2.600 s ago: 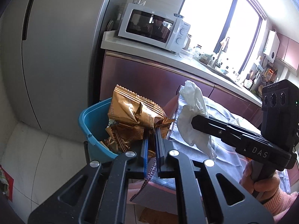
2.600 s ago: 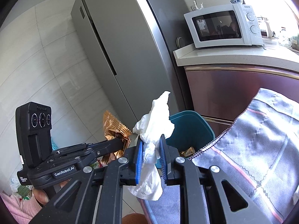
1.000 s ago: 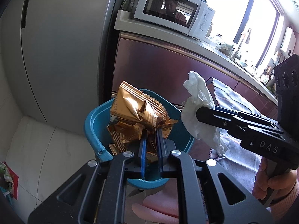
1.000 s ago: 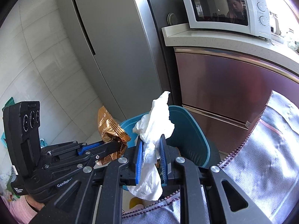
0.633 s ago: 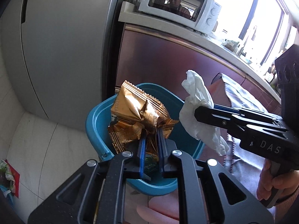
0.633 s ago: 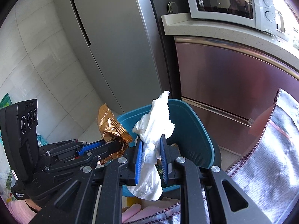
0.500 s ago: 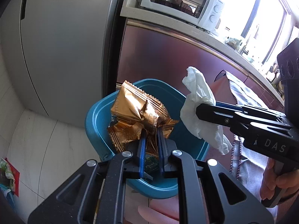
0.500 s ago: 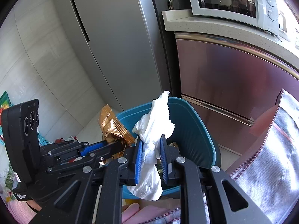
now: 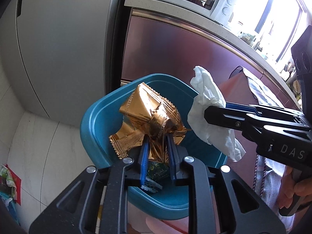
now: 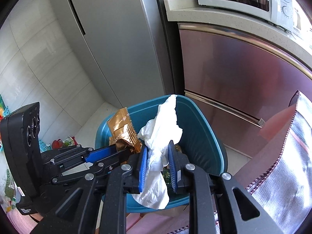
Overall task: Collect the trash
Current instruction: 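Lower the gold wrapper and tissue into the bin and open both grippers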
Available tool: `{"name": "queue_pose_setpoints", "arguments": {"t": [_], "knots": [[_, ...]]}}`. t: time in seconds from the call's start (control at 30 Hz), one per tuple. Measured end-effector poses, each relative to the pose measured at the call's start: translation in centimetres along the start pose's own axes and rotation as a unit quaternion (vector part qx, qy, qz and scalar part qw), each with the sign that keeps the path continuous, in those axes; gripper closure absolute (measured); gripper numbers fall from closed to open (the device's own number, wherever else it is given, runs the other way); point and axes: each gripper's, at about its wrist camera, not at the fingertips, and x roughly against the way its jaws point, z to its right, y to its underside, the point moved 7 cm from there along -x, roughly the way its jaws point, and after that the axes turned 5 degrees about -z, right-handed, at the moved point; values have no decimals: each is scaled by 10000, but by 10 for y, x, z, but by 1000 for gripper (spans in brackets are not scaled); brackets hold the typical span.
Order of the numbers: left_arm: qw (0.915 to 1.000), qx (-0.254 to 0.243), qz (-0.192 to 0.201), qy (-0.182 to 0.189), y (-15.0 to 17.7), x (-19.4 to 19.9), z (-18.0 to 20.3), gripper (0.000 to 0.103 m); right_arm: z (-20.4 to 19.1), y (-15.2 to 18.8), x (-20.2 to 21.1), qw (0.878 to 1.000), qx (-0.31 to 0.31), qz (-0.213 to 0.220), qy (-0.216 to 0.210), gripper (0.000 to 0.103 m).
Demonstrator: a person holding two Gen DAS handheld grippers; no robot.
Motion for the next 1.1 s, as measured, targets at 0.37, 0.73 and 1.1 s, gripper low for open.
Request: {"name": "queue_pose_setpoints", "arguments": {"t": [0.37, 0.73, 1.1], "knots": [[9999, 25, -132, -32, 1, -15, -2, 78, 9, -4, -14, 9997, -150, -186, 53, 78], [10000, -11, -26, 37, 0, -13, -4, 55, 14, -2, -11, 9996, -258, -93, 90, 69], [9999, 72, 108, -61, 2, -1, -13, 55, 20, 0, -9, 9991, -405, -65, 71, 60]]}}
